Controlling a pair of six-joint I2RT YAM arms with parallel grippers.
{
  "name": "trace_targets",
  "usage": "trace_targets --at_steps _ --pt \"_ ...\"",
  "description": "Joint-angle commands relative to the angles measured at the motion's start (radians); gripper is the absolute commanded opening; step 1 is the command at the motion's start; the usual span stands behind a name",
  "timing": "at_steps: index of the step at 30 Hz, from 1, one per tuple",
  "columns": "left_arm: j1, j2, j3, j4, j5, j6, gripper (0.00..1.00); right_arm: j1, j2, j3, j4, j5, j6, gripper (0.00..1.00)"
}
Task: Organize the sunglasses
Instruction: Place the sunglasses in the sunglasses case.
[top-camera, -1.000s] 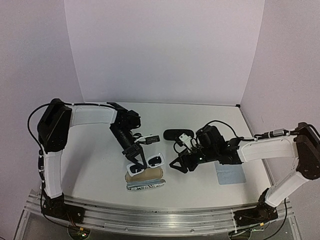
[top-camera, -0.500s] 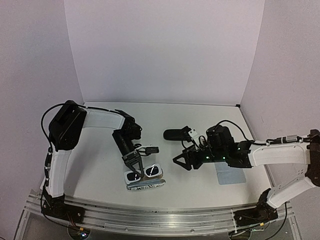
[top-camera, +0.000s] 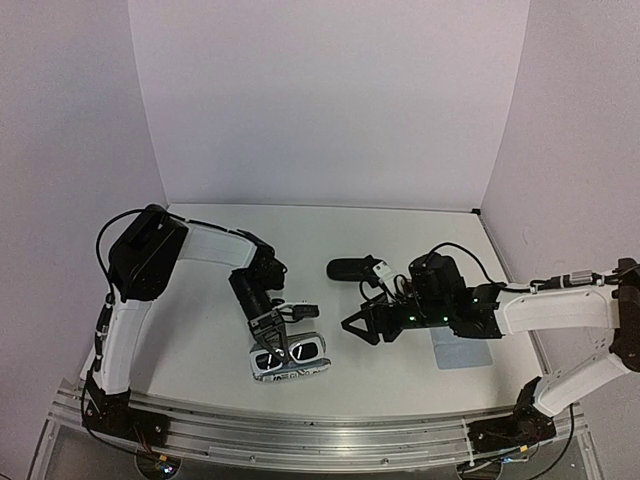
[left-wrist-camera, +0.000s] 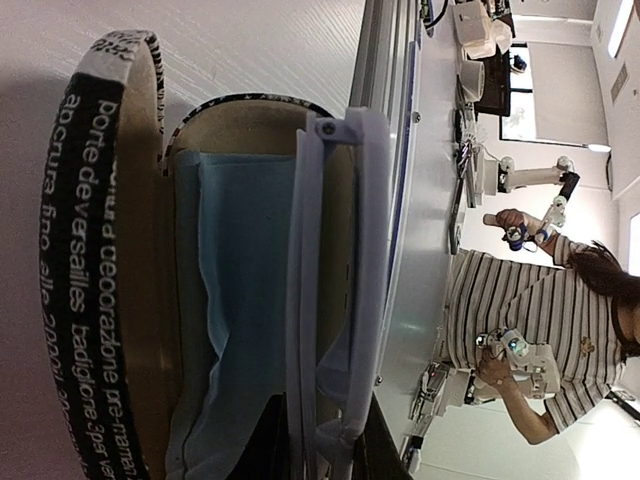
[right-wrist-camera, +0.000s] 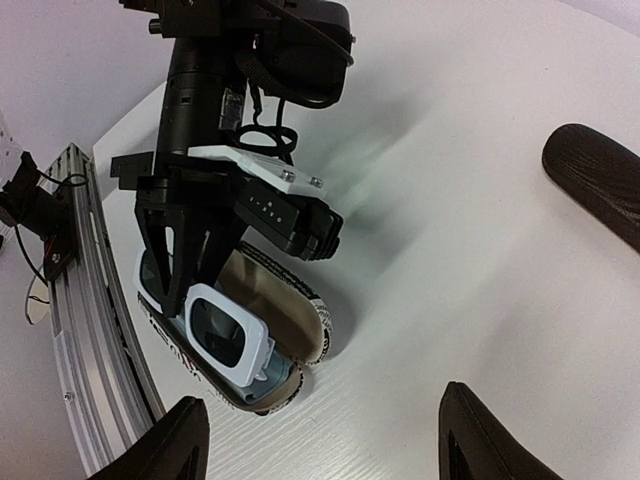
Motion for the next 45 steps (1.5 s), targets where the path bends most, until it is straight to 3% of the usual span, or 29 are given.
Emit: trace_targets --at_steps 1,21,29,37,45 --pt "-0.001 0.017 -0.002 0.001 0.033 0.010 0.11 0.008 0.015 0.007 0.029 -0.009 0.012 0.71" --pt "-0.002 0.080 0.075 0.021 0.028 -0.001 0.15 0.123 0.155 0.091 0.072 0.000 -0.058 0.73" --pt "-0.009 0.042 0.011 0.000 0.045 0.041 0.19 0.226 0.182 0.109 0.079 0.116 -0.245 0.78" --pt "-0.010 0.062 0.031 -0.014 0.053 0.053 0.27 0.229 0.246 0.132 0.106 0.118 -0.273 0.79" --pt "-0.011 0.054 0.040 -0.021 0.034 0.053 0.25 0.281 0.269 0.135 0.165 0.250 -0.375 0.73"
